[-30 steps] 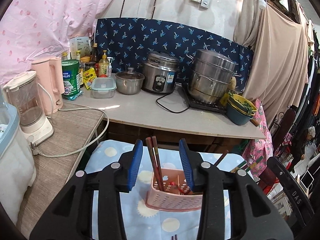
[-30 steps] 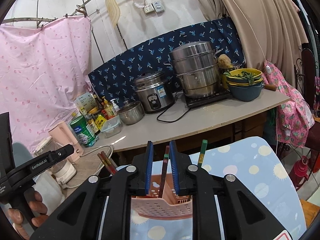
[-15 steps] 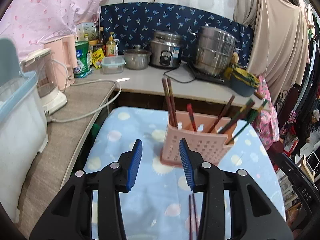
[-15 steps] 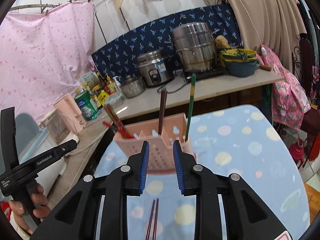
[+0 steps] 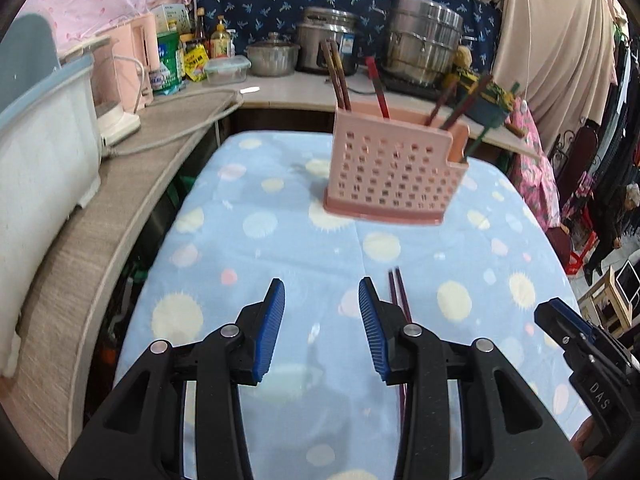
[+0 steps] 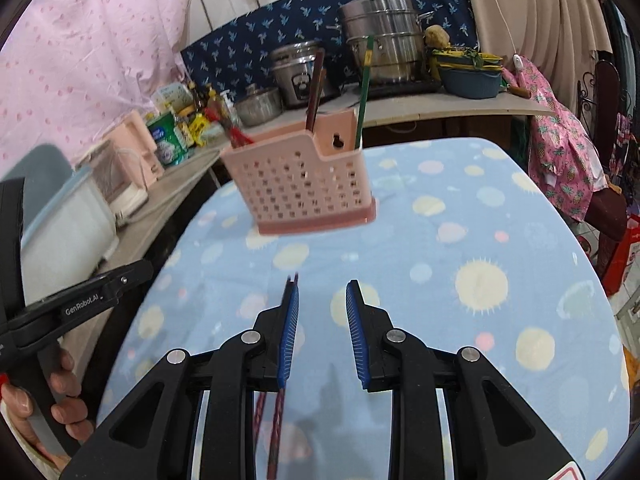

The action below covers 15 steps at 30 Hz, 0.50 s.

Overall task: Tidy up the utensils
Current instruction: 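Move both open tools back down to the last two dark red chopsticks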

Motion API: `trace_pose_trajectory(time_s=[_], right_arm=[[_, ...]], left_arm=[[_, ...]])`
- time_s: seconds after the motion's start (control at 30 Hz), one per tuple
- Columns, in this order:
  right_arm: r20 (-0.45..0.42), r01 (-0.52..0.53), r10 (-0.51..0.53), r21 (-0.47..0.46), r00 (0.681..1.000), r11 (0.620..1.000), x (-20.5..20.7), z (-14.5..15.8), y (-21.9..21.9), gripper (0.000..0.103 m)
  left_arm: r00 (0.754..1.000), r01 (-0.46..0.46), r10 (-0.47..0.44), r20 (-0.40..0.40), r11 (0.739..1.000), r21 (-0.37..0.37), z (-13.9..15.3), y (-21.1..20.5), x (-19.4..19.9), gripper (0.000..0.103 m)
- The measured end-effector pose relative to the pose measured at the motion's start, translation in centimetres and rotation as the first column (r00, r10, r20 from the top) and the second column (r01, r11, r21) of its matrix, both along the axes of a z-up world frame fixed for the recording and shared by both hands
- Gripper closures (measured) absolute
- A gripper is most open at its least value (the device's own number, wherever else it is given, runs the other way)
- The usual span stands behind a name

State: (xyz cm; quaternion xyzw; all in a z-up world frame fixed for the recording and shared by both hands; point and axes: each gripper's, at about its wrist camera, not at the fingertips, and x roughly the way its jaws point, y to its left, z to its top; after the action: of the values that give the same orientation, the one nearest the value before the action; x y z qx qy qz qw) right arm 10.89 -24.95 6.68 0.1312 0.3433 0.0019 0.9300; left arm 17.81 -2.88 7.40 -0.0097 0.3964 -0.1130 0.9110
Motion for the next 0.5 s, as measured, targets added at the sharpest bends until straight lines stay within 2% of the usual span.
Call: trace_pose_trajectory(time_s=[0.3, 0.5], right_arm=[[-0.112, -0.078, 0.078, 0.008, 0.991, 0.997, -3.4, -4.9, 3.3, 0.078], [-0.174, -0.117, 0.117, 0.008, 0.978, 0.993, -5.0, -7.6, 5.4, 0.078]], left_arm=[[0.995, 0.003, 0.0, -0.101, 1.0, 0.025, -4.3, 0.1, -2.8, 0.066], [0.989, 0.005, 0.0, -0.149, 0.999, 0.034, -6.1, 0.4, -4.1, 0.066]])
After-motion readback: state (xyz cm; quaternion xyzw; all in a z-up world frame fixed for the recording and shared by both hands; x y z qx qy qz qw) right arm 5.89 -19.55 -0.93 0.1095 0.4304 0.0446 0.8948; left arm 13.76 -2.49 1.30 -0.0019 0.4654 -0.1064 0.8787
